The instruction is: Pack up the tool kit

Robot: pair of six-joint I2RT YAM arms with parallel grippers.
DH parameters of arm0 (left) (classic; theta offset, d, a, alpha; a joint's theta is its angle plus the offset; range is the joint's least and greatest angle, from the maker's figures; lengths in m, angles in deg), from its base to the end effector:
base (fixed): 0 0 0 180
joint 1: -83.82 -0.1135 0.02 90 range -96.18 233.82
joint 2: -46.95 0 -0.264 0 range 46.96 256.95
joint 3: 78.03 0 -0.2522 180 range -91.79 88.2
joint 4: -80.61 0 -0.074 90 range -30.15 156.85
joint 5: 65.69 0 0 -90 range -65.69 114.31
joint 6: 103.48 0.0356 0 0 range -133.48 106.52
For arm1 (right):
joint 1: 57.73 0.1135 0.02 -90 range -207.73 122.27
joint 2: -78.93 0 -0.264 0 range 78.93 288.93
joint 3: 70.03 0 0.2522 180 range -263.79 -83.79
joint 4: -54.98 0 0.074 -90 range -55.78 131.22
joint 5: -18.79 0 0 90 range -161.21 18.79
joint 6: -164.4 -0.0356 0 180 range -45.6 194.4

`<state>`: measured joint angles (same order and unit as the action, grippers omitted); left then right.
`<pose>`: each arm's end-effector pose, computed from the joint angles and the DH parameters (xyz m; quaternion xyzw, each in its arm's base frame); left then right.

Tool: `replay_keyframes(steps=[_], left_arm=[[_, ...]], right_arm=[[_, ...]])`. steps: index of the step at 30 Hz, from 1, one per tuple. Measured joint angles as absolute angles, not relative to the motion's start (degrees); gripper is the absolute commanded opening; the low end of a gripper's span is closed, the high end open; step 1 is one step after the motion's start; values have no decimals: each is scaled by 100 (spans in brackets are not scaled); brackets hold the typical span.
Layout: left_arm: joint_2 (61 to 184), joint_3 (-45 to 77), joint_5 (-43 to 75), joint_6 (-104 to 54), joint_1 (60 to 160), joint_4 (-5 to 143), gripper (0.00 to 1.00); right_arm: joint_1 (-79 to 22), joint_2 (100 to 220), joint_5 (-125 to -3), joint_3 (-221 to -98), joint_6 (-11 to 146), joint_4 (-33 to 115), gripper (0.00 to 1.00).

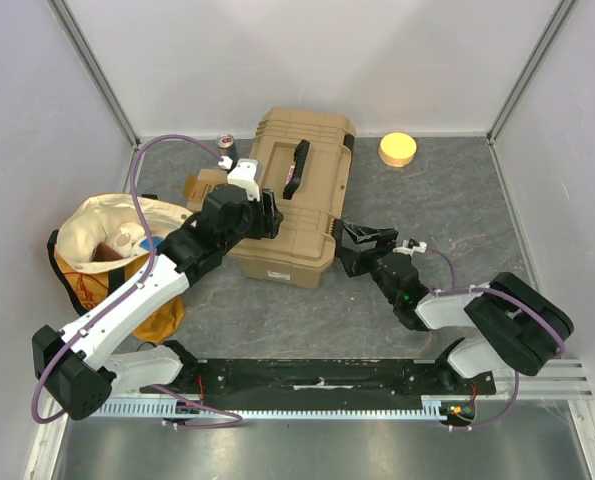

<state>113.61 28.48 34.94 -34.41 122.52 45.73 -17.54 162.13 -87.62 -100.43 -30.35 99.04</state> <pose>0.2086 -0.1587 0.3346 0.0848 0.8508 -0.1859 0.4841 0.1960 0.1524 0.1583 0.4797 0.5854 0.5820 0.2974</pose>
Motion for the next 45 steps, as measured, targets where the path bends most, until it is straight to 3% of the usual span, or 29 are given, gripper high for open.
replay_keyframes(steps=[19, 26, 36, 45], left_arm=[[11372, 2863, 3964, -3351, 12169, 4553, 61], [11394, 2863, 4141, -3312, 12142, 4555, 61], [11398, 2861, 4064, -3314, 12145, 4577, 61], [11485, 2807, 3544, -3321, 12214, 4686, 61]], right_arm=[[-1647, 14744, -8176, -10421, -836, 8283, 73], [-1645, 14503, -7820, -11147, -246, 6742, 82], [-1300, 14149, -7026, -11239, -28, 6178, 95], [-1173, 13695, -6937, -11215, 274, 5649, 98]])
